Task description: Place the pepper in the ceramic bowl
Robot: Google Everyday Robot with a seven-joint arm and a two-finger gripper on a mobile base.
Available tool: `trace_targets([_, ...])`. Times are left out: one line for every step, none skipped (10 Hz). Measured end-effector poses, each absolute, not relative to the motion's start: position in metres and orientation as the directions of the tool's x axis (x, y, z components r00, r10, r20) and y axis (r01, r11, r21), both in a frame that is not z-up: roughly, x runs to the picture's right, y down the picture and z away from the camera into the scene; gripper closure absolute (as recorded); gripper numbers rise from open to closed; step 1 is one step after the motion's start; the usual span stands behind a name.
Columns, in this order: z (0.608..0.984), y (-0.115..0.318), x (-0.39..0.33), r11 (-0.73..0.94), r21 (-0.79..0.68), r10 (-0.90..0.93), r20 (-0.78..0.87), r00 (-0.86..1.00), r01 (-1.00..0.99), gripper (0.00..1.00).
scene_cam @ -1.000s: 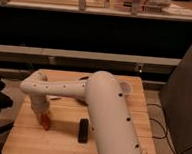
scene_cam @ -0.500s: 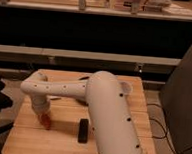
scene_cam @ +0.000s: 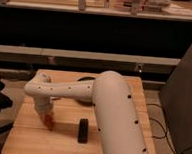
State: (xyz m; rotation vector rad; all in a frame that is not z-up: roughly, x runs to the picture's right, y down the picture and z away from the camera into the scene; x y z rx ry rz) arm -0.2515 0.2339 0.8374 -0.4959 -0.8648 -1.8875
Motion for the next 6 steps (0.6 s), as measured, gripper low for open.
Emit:
trace_targets([0.836,0.234,-0.252,-0.283,0.353,-0.609,0.652,-0.451,0.892,1.0])
trace_targets([0.835,0.233,-0.249,-0.281,0.347,-0.619,0.647,-0.445,0.895,1.0])
trace_targets([0.834,0.231,-0.246,-0.278,0.343,-0.631,0.64,-0.44,0.897,1.0])
trace_targets([0.833,0.226,-0.243,-0.275,0.342,-0.642,0.63,-0.436,0.899,1.0])
trace_targets([0.832,0.221,-0.237,-0.271,0.338,-0.653,0.624,-0.43,0.901,1.0])
trace_targets([0.831,0.216,-0.231,-0.266,0.333,-0.665,0.616,-0.422,0.905,1.0])
